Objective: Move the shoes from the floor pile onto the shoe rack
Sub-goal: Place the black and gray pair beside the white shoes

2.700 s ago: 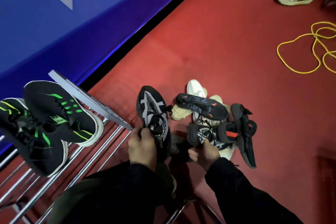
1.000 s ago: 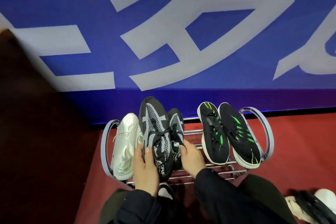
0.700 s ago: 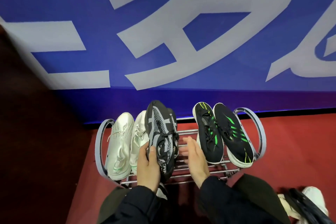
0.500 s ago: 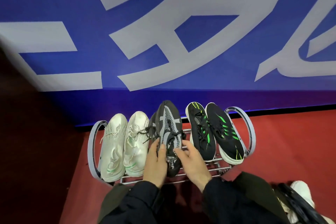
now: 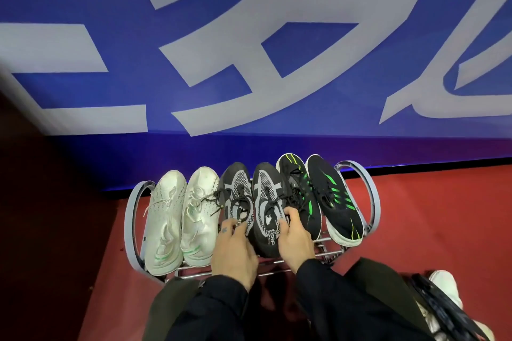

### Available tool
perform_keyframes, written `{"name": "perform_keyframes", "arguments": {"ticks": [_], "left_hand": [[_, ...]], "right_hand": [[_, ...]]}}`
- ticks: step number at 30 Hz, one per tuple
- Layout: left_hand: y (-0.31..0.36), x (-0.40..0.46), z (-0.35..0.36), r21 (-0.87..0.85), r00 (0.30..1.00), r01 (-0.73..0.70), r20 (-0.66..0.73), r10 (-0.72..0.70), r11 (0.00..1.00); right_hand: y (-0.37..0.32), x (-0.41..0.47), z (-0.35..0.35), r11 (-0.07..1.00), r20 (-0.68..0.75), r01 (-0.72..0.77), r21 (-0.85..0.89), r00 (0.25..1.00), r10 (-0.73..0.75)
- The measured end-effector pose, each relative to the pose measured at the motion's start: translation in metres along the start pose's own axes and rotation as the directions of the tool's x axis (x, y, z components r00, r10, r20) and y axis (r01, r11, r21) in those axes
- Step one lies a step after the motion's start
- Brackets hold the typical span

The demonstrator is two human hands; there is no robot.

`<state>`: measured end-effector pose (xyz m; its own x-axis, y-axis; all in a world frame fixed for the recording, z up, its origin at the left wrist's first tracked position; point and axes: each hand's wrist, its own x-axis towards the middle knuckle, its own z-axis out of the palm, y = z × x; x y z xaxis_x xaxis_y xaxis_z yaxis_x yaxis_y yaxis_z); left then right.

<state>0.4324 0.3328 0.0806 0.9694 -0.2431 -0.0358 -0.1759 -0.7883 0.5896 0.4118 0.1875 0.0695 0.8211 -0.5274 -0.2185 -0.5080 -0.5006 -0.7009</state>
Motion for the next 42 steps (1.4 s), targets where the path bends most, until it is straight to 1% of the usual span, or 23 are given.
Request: {"name": "perform_keyframes", "arguments": {"ticks": [4, 9, 11, 13, 15, 17, 18, 20, 22, 24, 26, 27, 29, 31, 32, 33, 34, 35, 36, 37, 38, 40, 42], "left_hand": [[0.011, -0.007, 0.003, 0.056, 0.992, -0.128, 0.003, 0.128, 0.99], [0.013, -0.004, 0.007, 0.065, 0.986, -0.159, -0.041, 0.161, 0.985], [0.015, -0.003, 0.01, 0.061, 0.99, -0.132, -0.032, 0.134, 0.989], [0.014, -0.001, 0.011, 0.021, 0.994, -0.087, -0.066, 0.088, 0.996], [0.012, 0.001, 0.01, -0.03, 0.993, -0.037, -0.112, 0.033, 0.999], [0.011, 0.0, 0.009, -0.059, 0.992, 0.008, -0.124, -0.016, 0.998], [0.01, 0.0, 0.008, -0.077, 0.993, 0.031, -0.111, -0.039, 0.997], [0.011, 0.0, 0.008, -0.107, 0.994, 0.086, -0.051, -0.092, 0.99], [0.012, 0.0, 0.008, -0.088, 0.997, 0.081, 0.017, -0.08, 0.993], [0.013, -0.003, 0.01, -0.002, 0.997, 0.014, 0.07, -0.014, 1.0], [0.016, -0.007, 0.013, 0.077, 0.998, -0.029, 0.06, 0.025, 0.997], [0.017, -0.008, 0.015, 0.093, 0.999, -0.046, 0.022, 0.044, 0.995], [0.021, -0.008, 0.018, 0.128, 0.992, -0.103, -0.063, 0.112, 0.986], [0.026, -0.006, 0.02, 0.18, 0.971, -0.204, -0.084, 0.222, 0.962], [0.03, -0.005, 0.022, 0.181, 0.964, -0.244, -0.064, 0.259, 0.953], [0.033, -0.005, 0.026, 0.172, 0.961, -0.265, -0.029, 0.274, 0.949], [0.035, -0.006, 0.031, 0.175, 0.964, -0.263, 0.011, 0.265, 0.949], [0.037, -0.007, 0.035, 0.194, 0.968, -0.25, 0.049, 0.245, 0.949], [0.037, -0.009, 0.039, 0.217, 0.971, -0.238, 0.086, 0.224, 0.947], [0.037, -0.01, 0.042, 0.236, 0.97, -0.235, 0.117, 0.212, 0.943], [0.036, -0.011, 0.044, 0.244, 0.968, -0.239, 0.142, 0.209, 0.94], [0.033, -0.009, 0.045, 0.219, 0.964, -0.24, 0.17, 0.205, 0.946], [0.029, -0.005, 0.045, 0.147, 0.964, -0.219, 0.187, 0.19, 0.964]], "right_hand": [[0.008, 0.004, 0.004, 0.997, -0.027, 0.008, 0.071, 1.0, -0.006], [0.015, 0.01, 0.008, 0.999, -0.059, 0.013, 0.051, 0.998, -0.01], [0.008, 0.013, 0.013, 0.999, -0.09, -0.007, 0.043, 0.996, 0.01], [-0.001, 0.01, 0.021, 0.997, -0.097, -0.034, 0.066, 0.994, 0.04], [-0.001, 0.0, 0.028, 0.987, -0.102, -0.056, 0.154, 0.992, 0.072], [0.006, -0.017, 0.031, 0.975, -0.11, -0.032, 0.22, 0.992, 0.058], [0.012, -0.023, 0.032, 0.981, -0.12, 0.011, 0.194, 0.993, 0.013], [0.022, -0.028, 0.033, 0.992, -0.09, 0.124, -0.002, 0.988, -0.123], [0.03, -0.026, 0.038, 0.971, -0.031, 0.192, -0.143, 0.98, -0.199], [0.032, -0.021, 0.039, 0.968, 0.01, 0.219, -0.127, 0.976, -0.219], [0.031, -0.018, 0.033, 0.978, 0.028, 0.201, -0.062, 0.979, -0.2], [0.028, -0.016, 0.028, 0.983, -0.01, 0.182, -0.022, 0.983, -0.182], [0.022, -0.014, 0.011, 0.992, -0.184, 0.112, 0.064, 0.978, -0.098], [0.021, -0.01, -0.009, 0.987, -0.352, -0.02, 0.159, 0.933, 0.076], [0.031, -0.005, -0.013, 0.963, -0.389, -0.117, 0.241, 0.898, 0.207], [0.038, -0.001, -0.017, 0.905, -0.357, -0.247, 0.347, 0.857, 0.371], [0.046, 0.003, -0.017, 0.812, -0.281, -0.362, 0.458, 0.807, 0.519], [0.05, 0.004, -0.017, 0.695, -0.155, -0.46, 0.553, 0.763, 0.628], [0.054, 0.005, -0.016, 0.586, -0.025, -0.51, 0.63, 0.741, 0.671], [0.053, 0.003, -0.018, 0.479, 0.11, -0.546, 0.687, 0.73, 0.675], [0.05, 0.002, -0.02, 0.398, 0.203, -0.556, 0.729, 0.732, 0.651], [0.044, 0.004, -0.027, 0.357, 0.235, -0.538, 0.763, 0.746, 0.623], [0.035, 0.005, -0.03, 0.374, 0.223, -0.516, 0.771, 0.768, 0.601]]}}
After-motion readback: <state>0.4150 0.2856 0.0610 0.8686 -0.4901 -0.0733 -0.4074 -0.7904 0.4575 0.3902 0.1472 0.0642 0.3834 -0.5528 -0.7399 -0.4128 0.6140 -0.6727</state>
